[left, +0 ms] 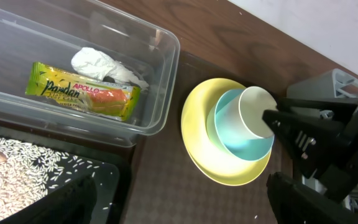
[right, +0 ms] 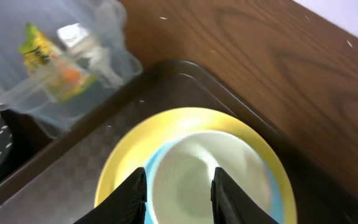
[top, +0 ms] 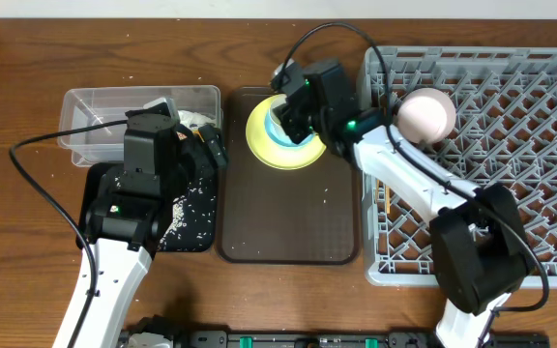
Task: Sort waste into correct bins and load items into the dishwasher rack
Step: 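Reach the right gripper to the white cup atop the stack and grasp it, then lift the white cup with the right gripper and carry it to the rack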
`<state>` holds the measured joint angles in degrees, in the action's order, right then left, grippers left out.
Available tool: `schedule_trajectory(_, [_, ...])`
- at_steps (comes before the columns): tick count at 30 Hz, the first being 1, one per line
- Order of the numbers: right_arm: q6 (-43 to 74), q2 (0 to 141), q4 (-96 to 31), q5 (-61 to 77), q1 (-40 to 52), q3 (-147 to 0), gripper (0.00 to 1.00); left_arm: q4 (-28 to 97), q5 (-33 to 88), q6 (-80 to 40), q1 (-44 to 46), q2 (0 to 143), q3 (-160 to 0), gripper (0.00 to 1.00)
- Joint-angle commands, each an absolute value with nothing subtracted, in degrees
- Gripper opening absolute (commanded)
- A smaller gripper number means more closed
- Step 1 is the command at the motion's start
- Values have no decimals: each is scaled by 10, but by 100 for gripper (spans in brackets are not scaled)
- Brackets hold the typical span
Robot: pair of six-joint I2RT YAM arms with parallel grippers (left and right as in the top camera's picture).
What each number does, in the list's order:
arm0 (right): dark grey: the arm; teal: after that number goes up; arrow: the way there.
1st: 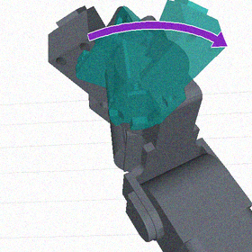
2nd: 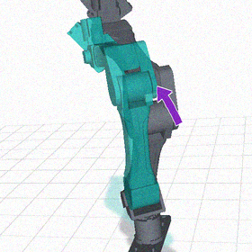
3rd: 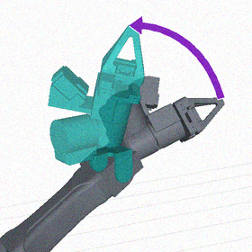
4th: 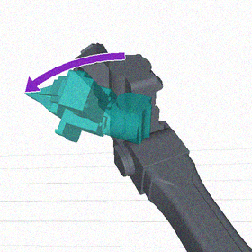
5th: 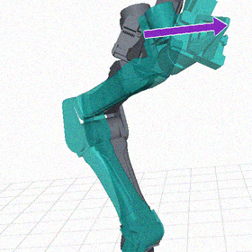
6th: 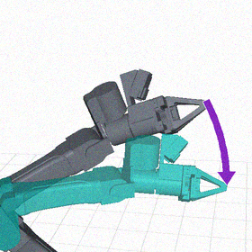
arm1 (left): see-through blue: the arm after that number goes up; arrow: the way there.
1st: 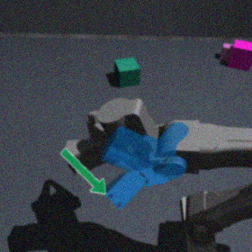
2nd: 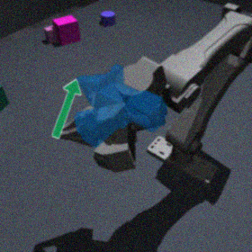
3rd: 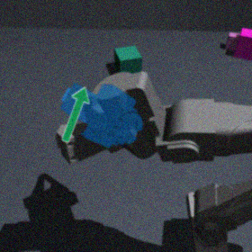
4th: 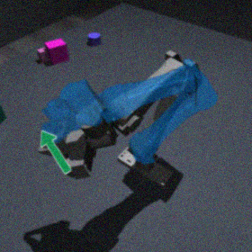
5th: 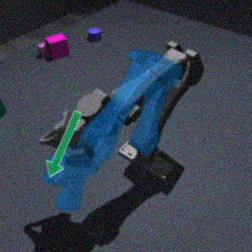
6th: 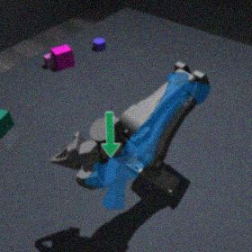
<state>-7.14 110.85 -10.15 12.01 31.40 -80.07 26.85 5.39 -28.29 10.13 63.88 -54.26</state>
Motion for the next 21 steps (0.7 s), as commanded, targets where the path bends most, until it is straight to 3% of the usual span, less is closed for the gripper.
schedule_trajectory(1, [-115,1108,-103,115,329,-804,32,270,49,-277,99,640,-553,90])
schedule_trajectory(21, [-114,1140,-143,75,342,-804,24,270,49,-277,99,640,-553,90])
